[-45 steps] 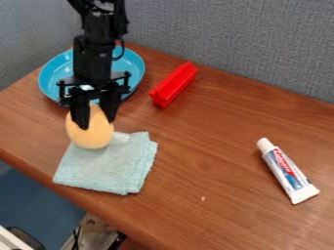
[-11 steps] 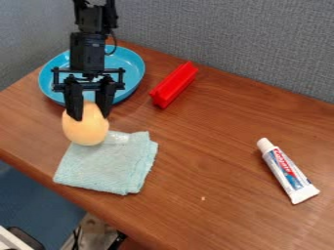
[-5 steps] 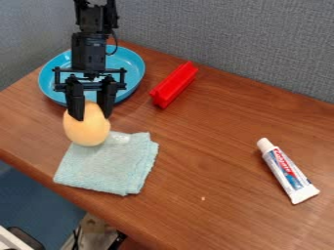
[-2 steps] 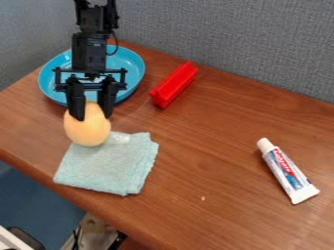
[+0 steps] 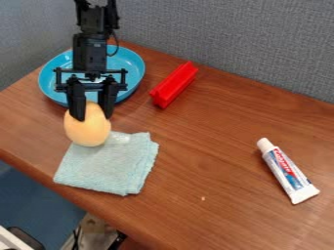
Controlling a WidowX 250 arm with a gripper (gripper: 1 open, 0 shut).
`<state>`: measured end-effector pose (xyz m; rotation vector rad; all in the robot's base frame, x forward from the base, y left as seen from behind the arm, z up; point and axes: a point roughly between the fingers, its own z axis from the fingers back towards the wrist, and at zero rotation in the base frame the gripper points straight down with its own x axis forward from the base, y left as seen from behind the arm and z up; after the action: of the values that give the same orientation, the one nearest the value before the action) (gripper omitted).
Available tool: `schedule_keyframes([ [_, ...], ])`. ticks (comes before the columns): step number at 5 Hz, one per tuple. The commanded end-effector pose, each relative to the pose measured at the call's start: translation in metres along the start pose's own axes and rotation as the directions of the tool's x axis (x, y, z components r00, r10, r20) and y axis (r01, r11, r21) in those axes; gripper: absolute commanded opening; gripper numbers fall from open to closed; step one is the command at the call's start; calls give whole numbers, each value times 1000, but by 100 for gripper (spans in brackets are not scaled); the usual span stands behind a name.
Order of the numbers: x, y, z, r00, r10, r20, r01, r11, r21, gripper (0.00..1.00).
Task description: Put the yellow ball on the blue plate
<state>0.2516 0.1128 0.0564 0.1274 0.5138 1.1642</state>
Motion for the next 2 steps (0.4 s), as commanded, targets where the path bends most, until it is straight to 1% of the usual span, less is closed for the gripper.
schedule_keyframes([
  [1,3,-1,8,1000,-16,14,17,999,-33,0],
  [2,3,-1,7,1000,-19,11,19,999,-32,0],
])
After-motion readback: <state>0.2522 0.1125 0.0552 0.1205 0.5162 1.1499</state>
